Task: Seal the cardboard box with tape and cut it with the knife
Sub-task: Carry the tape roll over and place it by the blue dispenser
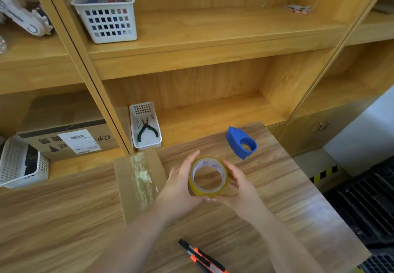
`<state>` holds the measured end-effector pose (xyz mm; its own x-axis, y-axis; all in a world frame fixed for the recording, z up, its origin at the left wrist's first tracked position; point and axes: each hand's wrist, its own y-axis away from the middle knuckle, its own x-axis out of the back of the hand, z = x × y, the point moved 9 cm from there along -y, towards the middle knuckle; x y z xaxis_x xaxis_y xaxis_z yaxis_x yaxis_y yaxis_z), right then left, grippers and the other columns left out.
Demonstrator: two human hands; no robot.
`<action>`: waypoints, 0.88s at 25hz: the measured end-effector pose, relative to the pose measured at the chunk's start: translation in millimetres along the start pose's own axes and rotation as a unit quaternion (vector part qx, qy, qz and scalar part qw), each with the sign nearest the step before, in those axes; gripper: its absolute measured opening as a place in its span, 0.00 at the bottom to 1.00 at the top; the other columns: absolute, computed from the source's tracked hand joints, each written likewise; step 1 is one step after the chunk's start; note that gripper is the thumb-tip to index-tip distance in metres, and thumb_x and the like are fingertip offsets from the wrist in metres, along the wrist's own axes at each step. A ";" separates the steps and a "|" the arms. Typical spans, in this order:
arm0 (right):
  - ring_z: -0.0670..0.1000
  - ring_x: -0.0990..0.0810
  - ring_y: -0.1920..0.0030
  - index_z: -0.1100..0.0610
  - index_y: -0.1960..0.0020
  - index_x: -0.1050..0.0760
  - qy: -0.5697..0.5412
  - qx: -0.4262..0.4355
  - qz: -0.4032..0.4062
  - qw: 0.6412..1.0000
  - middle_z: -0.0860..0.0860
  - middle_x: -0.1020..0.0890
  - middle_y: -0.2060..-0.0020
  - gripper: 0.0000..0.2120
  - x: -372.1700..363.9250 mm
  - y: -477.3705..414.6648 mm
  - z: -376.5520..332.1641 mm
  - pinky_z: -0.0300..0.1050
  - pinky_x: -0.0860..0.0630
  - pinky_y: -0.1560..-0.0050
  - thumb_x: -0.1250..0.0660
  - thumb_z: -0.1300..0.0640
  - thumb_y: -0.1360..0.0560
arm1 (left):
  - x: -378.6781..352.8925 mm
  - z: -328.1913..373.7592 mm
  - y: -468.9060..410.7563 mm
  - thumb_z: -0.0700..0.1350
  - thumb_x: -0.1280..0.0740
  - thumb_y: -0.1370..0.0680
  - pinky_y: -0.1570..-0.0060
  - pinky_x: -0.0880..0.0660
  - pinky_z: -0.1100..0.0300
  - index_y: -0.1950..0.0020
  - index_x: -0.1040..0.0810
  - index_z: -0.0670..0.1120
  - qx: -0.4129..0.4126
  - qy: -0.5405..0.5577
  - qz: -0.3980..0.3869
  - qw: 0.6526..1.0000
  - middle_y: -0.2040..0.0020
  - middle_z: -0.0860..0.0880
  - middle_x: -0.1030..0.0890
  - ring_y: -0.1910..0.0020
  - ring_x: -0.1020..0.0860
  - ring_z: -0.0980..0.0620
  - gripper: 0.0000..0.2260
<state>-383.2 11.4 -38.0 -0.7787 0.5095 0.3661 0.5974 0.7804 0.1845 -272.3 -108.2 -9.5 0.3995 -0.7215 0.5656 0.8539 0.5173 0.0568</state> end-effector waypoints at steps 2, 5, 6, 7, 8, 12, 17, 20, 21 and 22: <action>0.25 0.29 0.42 0.44 0.29 0.39 -0.008 -0.004 -0.008 1.000 0.31 0.28 0.41 0.46 10.2 -9.3 4.4 0.28 0.29 0.40 0.19 0.64 0.38 | -5.4 3.2 -12.2 0.48 0.19 0.37 0.32 0.40 0.58 0.24 0.50 0.65 0.004 -0.008 0.002 1.000 0.41 0.79 0.41 0.30 0.45 0.62 0.52; 0.25 0.29 0.41 0.44 0.28 0.39 0.009 0.001 -0.007 1.000 0.30 0.28 0.42 0.46 28.4 -26.3 9.4 0.30 0.30 0.38 0.19 0.63 0.38 | -16.1 6.3 -34.1 0.49 0.20 0.37 0.33 0.41 0.60 0.23 0.51 0.64 0.012 -0.011 0.005 1.000 0.40 0.80 0.43 0.29 0.45 0.59 0.53; 0.26 0.29 0.41 0.42 0.29 0.39 0.014 0.002 -0.006 1.000 0.30 0.27 0.42 0.46 34.5 -33.0 12.1 0.29 0.30 0.39 0.19 0.62 0.38 | -19.5 8.4 -41.6 0.49 0.20 0.37 0.34 0.42 0.61 0.23 0.51 0.64 0.010 -0.012 0.007 1.000 0.40 0.80 0.43 0.28 0.45 0.59 0.53; 0.28 0.28 0.40 0.41 0.30 0.40 0.020 0.003 -0.006 1.000 0.32 0.27 0.41 0.46 40.0 -38.6 14.0 0.30 0.31 0.37 0.19 0.61 0.39 | -23.4 10.7 -48.8 0.49 0.20 0.37 0.35 0.42 0.62 0.23 0.51 0.64 0.008 -0.014 0.009 1.000 0.39 0.79 0.44 0.28 0.44 0.58 0.53; 0.33 0.28 0.38 0.39 0.31 0.40 0.027 0.004 -0.004 1.000 0.34 0.26 0.39 0.46 46.2 -45.1 16.5 0.35 0.30 0.35 0.18 0.59 0.39 | -27.1 14.2 -57.3 0.49 0.20 0.37 0.34 0.42 0.62 0.23 0.51 0.64 0.004 -0.016 0.010 1.000 0.39 0.79 0.43 0.27 0.43 0.57 0.53; 0.43 0.29 0.33 0.44 0.26 0.39 0.047 0.008 0.009 0.999 0.42 0.27 0.34 0.49 67.7 -66.7 25.8 0.49 0.30 0.31 0.18 0.54 0.41 | -40.0 22.5 -87.4 0.49 0.20 0.37 0.31 0.41 0.60 0.22 0.50 0.62 0.010 -0.026 0.002 1.000 0.42 0.80 0.41 0.26 0.41 0.55 0.53; 0.37 0.29 0.36 0.46 0.25 0.40 0.043 0.015 0.000 0.999 0.41 0.27 0.35 0.49 90.6 -89.1 30.5 0.33 0.30 0.36 0.19 0.57 0.39 | -56.7 22.1 -117.5 0.49 0.19 0.38 0.31 0.39 0.58 0.23 0.50 0.64 0.027 -0.028 -0.004 0.999 0.38 0.78 0.41 0.25 0.41 0.52 0.54; 0.28 0.30 0.41 0.45 0.26 0.39 0.042 0.018 0.000 0.999 0.38 0.26 0.40 0.47 102.3 -100.6 39.2 0.22 0.31 0.48 0.19 0.58 0.38 | -64.0 24.1 -132.5 0.49 0.20 0.38 0.35 0.40 0.59 0.24 0.51 0.66 0.036 -0.026 -0.009 0.999 0.39 0.78 0.38 0.26 0.42 0.52 0.54; 0.28 0.30 0.42 0.44 0.27 0.38 0.040 0.016 0.002 0.999 0.37 0.26 0.40 0.46 106.1 -104.0 41.7 0.22 0.31 0.49 0.19 0.57 0.38 | -66.0 25.8 -137.5 0.49 0.20 0.38 0.35 0.40 0.60 0.24 0.51 0.66 0.037 -0.025 -0.010 0.999 0.41 0.79 0.38 0.26 0.42 0.53 0.53; 0.29 0.29 0.42 0.43 0.27 0.38 0.037 0.013 0.006 0.999 0.38 0.25 0.40 0.46 109.8 -107.5 44.0 0.24 0.30 0.48 0.19 0.57 0.38 | -68.1 27.5 -141.9 0.48 0.20 0.37 0.34 0.40 0.59 0.24 0.51 0.66 0.038 -0.024 -0.011 0.999 0.42 0.80 0.39 0.26 0.42 0.53 0.53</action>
<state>-541.3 -0.6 -57.8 -0.7547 0.4918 0.4342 0.6008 0.7841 0.1560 -429.9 -119.8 -33.5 0.3625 -0.7116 0.6019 0.8338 0.5361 0.1316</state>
